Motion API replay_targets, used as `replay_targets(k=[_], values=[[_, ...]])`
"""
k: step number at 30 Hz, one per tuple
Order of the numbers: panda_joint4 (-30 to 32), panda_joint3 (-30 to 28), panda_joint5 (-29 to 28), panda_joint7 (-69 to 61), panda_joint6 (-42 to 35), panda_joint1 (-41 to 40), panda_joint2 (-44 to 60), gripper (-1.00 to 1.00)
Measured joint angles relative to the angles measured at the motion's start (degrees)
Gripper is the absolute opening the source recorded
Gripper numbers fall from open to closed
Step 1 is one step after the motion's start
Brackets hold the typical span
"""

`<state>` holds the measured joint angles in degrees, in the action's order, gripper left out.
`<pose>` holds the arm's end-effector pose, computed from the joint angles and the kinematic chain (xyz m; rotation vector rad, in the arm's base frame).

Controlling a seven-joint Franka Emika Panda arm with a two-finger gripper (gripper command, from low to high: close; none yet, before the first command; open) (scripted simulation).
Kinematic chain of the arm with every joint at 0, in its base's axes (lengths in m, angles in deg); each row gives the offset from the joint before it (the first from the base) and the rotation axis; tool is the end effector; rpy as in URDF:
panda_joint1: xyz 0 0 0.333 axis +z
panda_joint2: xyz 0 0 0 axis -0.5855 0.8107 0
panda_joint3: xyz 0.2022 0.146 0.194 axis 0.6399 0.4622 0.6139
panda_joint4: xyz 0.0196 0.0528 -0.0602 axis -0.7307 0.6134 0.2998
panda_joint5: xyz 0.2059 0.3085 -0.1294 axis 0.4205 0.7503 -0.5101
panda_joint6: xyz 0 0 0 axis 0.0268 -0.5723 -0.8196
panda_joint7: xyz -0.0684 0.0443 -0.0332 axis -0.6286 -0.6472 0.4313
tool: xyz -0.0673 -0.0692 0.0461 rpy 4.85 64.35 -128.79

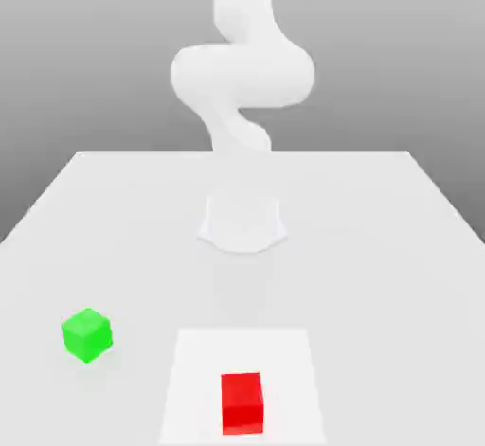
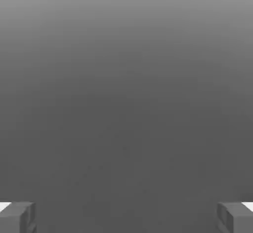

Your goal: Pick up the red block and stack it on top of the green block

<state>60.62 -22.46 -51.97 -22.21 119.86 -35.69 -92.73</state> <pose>0.3810 -0.0003 0.6713 -2.4956 1.0437 -0.9459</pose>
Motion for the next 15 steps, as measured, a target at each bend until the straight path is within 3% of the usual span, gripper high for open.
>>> replay_targets(k=[15], values=[[7.3,-0.6,0.2,-2.9,13.0,0.6,31.5,0.00]])
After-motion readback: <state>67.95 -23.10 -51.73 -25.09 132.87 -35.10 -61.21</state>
